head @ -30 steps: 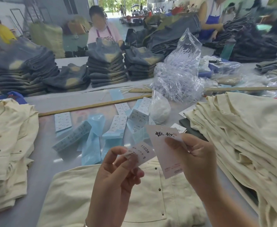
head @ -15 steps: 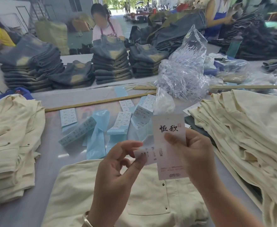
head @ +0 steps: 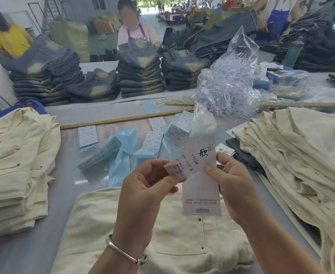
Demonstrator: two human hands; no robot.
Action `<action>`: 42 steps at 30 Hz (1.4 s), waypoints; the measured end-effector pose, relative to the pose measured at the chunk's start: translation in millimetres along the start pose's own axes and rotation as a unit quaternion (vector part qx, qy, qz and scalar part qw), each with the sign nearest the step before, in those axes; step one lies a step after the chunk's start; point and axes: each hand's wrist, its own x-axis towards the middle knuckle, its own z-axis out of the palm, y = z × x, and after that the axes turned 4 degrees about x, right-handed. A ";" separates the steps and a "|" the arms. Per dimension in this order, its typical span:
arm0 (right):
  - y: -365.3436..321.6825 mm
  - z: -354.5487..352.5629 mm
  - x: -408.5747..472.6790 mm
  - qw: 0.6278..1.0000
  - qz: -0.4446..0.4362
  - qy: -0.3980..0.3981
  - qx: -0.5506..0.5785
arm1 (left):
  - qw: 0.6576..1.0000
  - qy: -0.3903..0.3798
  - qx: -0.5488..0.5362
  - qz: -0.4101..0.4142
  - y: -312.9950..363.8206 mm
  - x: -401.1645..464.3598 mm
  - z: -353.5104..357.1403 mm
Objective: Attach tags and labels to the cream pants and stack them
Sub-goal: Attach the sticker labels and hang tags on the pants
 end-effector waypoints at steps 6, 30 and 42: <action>0.9 -2.4 -0.6 0.999 0.004 0.002 0.048 | 0.999 0.011 0.040 -0.016 -5.8 -0.7 3.4; 18.6 18.1 -4.6 0.990 -0.110 0.085 0.031 | 0.998 0.036 0.004 -0.053 -14.6 2.4 18.6; 9.8 6.1 3.9 0.998 -0.047 0.039 0.030 | 0.963 -0.024 0.246 0.112 4.0 7.3 8.3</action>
